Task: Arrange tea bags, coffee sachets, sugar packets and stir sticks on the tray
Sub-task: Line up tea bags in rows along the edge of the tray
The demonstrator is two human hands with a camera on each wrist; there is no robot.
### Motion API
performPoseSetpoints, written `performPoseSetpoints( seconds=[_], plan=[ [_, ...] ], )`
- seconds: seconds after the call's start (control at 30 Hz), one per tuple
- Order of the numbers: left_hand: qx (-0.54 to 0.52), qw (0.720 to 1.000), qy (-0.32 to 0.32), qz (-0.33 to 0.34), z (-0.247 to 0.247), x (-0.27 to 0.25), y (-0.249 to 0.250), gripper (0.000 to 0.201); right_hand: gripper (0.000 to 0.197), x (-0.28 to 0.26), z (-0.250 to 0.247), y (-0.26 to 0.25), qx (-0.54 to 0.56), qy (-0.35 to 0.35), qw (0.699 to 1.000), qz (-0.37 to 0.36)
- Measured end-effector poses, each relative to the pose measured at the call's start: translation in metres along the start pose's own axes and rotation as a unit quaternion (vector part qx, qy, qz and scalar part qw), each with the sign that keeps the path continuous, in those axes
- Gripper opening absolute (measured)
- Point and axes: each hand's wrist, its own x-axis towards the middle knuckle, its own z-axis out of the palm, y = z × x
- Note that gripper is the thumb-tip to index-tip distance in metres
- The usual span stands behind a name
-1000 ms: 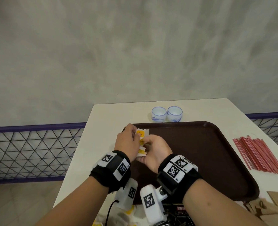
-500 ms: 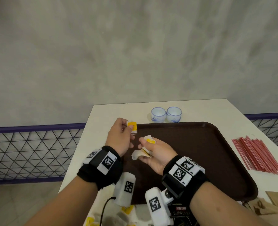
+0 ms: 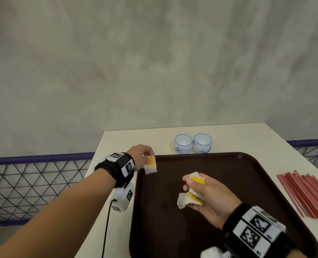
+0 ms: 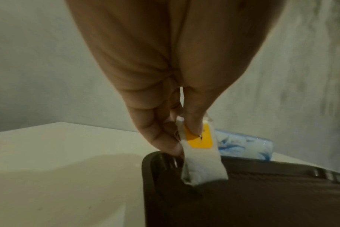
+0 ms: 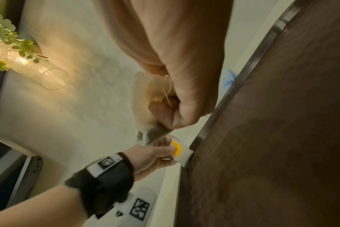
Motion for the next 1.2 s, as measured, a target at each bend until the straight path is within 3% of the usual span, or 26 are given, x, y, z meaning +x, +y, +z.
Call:
performPoseSetpoints(
  seconds=[0.3,0.4,0.53,0.63,0.73,0.87,1.03,1.2],
  plan=[
    [0.060,0.996,0.025,-0.064,0.011,0.038,-0.024,0.027,0.015,0.007,-0.010,0.001,-0.032,0.016,0.999,0.007],
    [0.026,0.997,0.041,-0.060,0.015,0.040,-0.028,0.026,0.017,0.008,-0.010,0.004,-0.039,0.019,0.999,0.014],
    [-0.038,0.995,0.071,-0.064,0.010,0.031,-0.022,0.042,0.015,0.012,-0.008,0.005,-0.029,0.012,1.000,0.005],
    [-0.075,0.990,0.113,-0.046,-0.009,0.009,-0.004,0.033,0.010,0.014,0.001,0.001,-0.013,0.009,1.000,-0.021],
    [-0.212,0.976,0.046,0.024,-0.023,-0.037,0.034,0.019,0.008,0.016,0.009,-0.001,0.012,0.002,0.999,-0.051],
    [-0.355,0.926,-0.128,0.026,-0.012,-0.098,0.073,0.046,0.010,0.016,0.019,0.001,0.055,-0.020,0.994,-0.087],
    [-0.404,0.907,-0.117,-0.015,0.006,-0.115,0.071,0.043,0.009,0.012,0.027,0.007,0.058,-0.017,0.992,-0.113],
    [-0.392,0.915,-0.092,-0.005,0.008,-0.121,0.066,0.028,0.011,0.009,0.022,0.012,0.021,0.010,0.994,-0.104]
  ],
)
